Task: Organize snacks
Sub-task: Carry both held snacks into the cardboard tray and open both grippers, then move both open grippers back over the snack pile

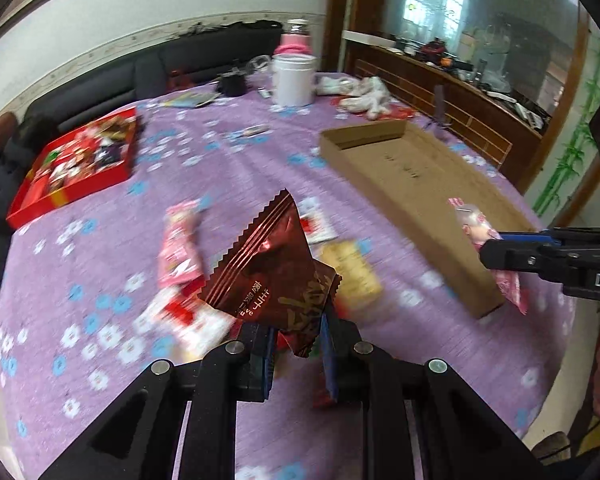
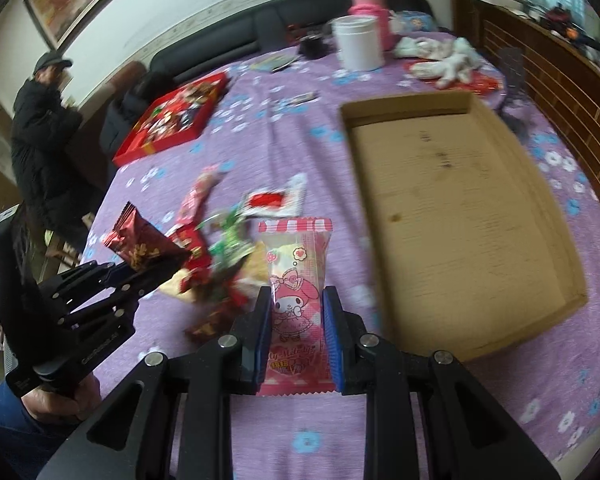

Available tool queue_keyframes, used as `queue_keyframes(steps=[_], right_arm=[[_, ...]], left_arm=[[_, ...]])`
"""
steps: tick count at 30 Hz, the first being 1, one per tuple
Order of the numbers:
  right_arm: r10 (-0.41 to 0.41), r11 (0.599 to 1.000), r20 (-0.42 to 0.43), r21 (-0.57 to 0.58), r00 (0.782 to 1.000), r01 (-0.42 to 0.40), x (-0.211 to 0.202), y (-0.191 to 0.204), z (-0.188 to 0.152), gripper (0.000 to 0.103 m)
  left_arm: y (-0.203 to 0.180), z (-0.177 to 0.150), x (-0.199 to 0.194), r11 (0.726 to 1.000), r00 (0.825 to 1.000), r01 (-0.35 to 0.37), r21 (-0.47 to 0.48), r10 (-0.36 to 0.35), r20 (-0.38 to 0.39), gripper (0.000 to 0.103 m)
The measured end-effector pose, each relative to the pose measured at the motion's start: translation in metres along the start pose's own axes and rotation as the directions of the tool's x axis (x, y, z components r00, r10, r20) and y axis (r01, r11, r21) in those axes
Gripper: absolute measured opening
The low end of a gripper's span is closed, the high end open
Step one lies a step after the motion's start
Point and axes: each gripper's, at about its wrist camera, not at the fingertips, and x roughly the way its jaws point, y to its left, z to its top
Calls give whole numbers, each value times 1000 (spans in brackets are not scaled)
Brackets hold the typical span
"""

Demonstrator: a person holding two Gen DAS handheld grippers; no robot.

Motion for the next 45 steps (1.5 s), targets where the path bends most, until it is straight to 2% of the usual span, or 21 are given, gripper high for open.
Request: queue_keyframes(steps=[7,13,17,21,25,29,30,31,32,33,34,35,38,42,45], right_arm=[[-7,1000,8,30,1000,7,-5,-59,32,23],[-3,998,-33,56,999,5,18,-108,68,23],[3,997,-53,75,999,1,47,-137,95,23],[-10,998,-69,68,998,14,76,-154,117,23],[-16,998,-80,55,997,21,95,-161,131,24],[-18,998,-78,51,997,22,104,-164,137,24],[-12,999,-77,50,997,16,105,-165,138,25],[-13,999,-74,48,997,17,105,-165,139,33],[-16,999,-70,45,997,19,104,-166,139,44],[-11,999,-63,44,998,14,102,-166,139,48],[-9,999,-54,41,999,11,99,-167,138,50],[-14,999,-50,39,999,16,97,-167,137,50],[15,998,-35,66,999,-13,87,-172,132,50],[-65,997,43,41,997,63,74,-170,113,50],[-68,996,38,63,997,65,73,-174,105,50]], left_arm=[[-49,49,30,997,997,73,-9,-73,-29,19],[-85,92,72,992,991,118,-41,-120,-53,19],[-100,109,114,990,988,120,-78,-127,-89,19],[-102,122,153,987,986,94,-132,-111,-126,19],[-100,130,173,986,985,67,-156,-90,-148,19],[-100,135,179,983,988,62,-171,-84,-130,20],[-101,136,180,983,989,57,-172,-80,-127,22],[-101,136,181,983,989,57,-176,-81,-127,23],[-100,137,181,982,988,56,-180,-80,-131,30],[-100,137,181,981,988,55,-184,-80,-129,43],[-99,136,179,980,990,52,-191,-76,-121,52],[-98,135,177,979,991,47,-198,-71,-116,66],[-98,130,166,973,994,51,-225,-71,-80,70],[-111,120,164,977,993,52,-206,-72,-89,71],[-116,116,164,980,993,49,-191,-69,-99,71]])
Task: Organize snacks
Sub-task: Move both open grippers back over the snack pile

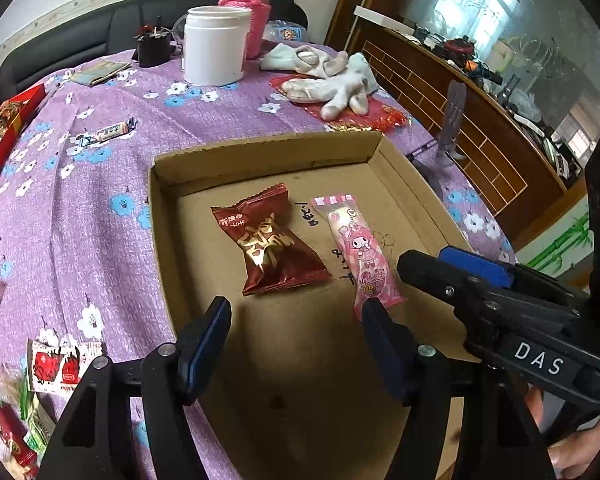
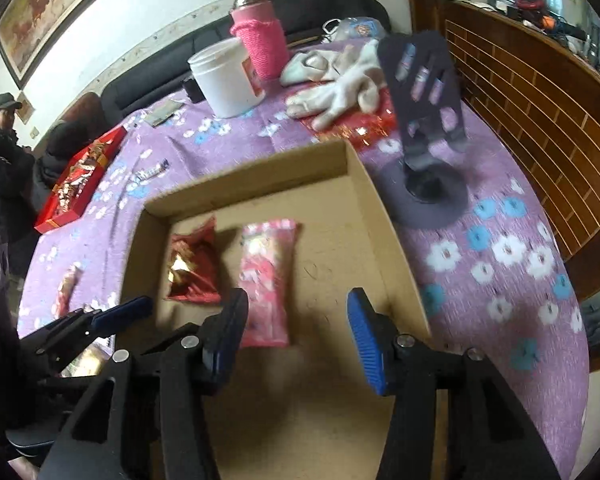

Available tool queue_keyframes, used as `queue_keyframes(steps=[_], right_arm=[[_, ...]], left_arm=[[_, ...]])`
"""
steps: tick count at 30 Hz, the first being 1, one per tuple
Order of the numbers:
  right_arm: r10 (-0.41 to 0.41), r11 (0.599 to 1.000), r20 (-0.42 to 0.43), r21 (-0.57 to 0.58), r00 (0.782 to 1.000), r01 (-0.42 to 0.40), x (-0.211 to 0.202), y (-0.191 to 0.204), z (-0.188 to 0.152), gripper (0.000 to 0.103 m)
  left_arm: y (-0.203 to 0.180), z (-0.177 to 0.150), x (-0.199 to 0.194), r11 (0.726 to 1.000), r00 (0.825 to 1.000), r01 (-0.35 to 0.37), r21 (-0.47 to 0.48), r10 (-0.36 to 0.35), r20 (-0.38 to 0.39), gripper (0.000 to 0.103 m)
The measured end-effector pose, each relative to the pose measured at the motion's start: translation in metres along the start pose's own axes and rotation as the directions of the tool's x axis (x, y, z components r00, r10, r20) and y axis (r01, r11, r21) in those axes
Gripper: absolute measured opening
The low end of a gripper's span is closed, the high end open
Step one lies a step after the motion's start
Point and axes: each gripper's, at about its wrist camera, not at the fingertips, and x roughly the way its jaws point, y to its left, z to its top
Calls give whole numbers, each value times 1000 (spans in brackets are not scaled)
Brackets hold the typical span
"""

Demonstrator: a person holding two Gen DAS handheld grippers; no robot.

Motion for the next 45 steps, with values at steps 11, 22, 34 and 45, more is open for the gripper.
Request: queue_keyframes(steps=[11,22,34,45], right_arm=[[-33,999,-34,-32,999,32,-27,3,-45,50],[-78,996,41,38,996,76,-82,3,-64,51],[6,996,169,84,986,-21,-142,52,-68,51],[152,988,33,2,988,-153,-118,143,-93,51]], left_arm=[[-30,-47,-25,995,999,36,94,-35,-18,71],[-53,-65,-84,961,984,144,237,-164,65,76],[-22,-77,-148,949,977,100,298,-150,149,77],[64,-101,-182,980,985,45,196,-76,156,77]])
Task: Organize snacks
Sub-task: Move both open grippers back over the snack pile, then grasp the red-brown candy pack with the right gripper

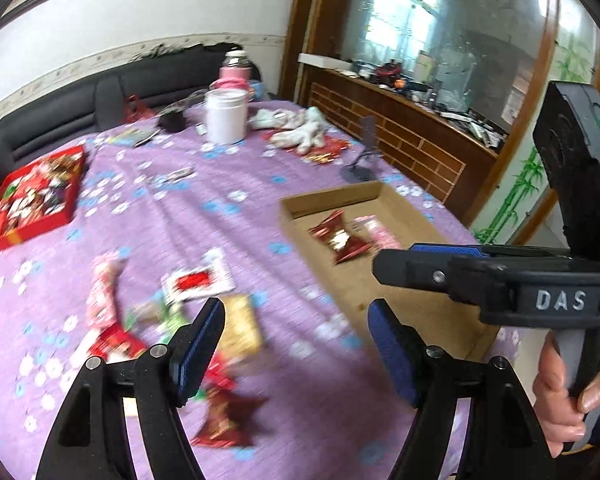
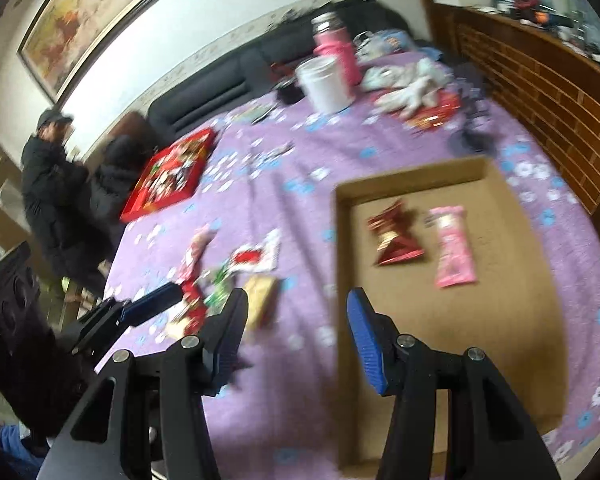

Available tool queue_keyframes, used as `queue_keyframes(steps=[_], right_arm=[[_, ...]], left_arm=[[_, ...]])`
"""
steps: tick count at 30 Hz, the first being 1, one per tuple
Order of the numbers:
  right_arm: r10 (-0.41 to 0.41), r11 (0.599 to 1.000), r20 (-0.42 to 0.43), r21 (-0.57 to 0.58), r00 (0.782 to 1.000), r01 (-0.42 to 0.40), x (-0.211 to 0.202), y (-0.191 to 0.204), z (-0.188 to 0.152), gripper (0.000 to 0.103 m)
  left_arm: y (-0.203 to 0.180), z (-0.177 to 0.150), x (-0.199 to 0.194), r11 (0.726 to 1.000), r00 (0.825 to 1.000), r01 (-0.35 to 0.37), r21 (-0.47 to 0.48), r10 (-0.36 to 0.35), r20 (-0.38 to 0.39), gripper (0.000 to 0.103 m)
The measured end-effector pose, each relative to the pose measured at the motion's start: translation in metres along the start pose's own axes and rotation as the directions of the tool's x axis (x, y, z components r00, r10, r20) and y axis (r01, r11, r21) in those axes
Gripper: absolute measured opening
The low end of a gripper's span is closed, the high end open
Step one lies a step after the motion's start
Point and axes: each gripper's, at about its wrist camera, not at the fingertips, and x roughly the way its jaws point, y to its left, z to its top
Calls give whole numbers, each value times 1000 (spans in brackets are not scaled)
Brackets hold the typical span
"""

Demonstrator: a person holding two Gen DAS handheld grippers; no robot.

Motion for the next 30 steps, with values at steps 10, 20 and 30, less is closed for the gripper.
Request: queue_keyframes(steps=[10,20,30], right_arm=[[32,999,-204,0,978,-32,63,45,-34,56],[41,999,-341,7,939,-41,119,70,-50,57],[-103,987,-373,-155,922,48,144,92,-61,39]], left_arm=[[102,-54,-22,977,992,-114,-182,103,-74,77],[153,-84,-19,965,981,-139,-221,104,-162,77],[165,-71,25,981,975,-81,-179,40,-219,77]])
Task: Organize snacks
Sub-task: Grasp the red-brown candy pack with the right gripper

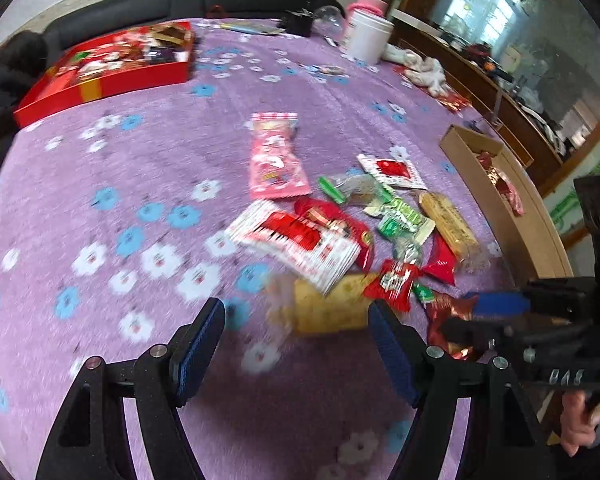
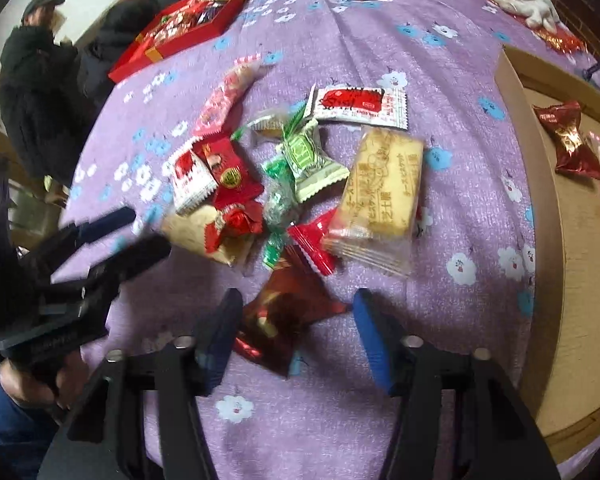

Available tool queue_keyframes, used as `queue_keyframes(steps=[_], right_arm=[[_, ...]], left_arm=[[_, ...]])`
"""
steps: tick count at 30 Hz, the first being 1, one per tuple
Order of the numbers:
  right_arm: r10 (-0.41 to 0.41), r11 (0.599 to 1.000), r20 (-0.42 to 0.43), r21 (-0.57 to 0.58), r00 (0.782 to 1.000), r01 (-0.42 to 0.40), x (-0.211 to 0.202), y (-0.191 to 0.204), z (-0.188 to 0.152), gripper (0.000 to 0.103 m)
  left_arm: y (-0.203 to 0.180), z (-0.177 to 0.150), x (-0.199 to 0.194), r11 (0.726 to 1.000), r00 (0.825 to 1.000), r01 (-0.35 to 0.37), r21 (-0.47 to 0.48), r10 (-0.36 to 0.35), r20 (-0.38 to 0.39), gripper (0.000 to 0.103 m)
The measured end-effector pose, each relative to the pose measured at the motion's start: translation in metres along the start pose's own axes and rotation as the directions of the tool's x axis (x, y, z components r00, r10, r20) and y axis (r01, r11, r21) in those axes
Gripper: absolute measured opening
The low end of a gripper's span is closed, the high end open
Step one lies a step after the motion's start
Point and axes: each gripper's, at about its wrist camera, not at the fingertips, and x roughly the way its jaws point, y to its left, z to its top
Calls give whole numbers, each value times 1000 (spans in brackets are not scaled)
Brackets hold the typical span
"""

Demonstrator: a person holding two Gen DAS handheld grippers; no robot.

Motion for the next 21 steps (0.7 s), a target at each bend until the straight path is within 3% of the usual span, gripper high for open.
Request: queue_keyframes(steps=[2,10,17,21], right_arm=[[-17,1000,12,-12,1000,17,-4,-1,-4,33],[-1,999,46,43,999,-1,-18,-21,-13,32],[3,997,45,77,999,-7,-20,-33,-17,32],[8,996,46,91,999,-12,-20,-37,-17,32]], left_arm=[[1,6,9,1000,1000,4,8,-4,-3,77],[-23,1,16,986,997,66,151,-59,-48,81],[-48,-41,-12,956,972,227,188,-209,-109,82],[-49,-35,-20,968,993,119,220,-115,-29,82]])
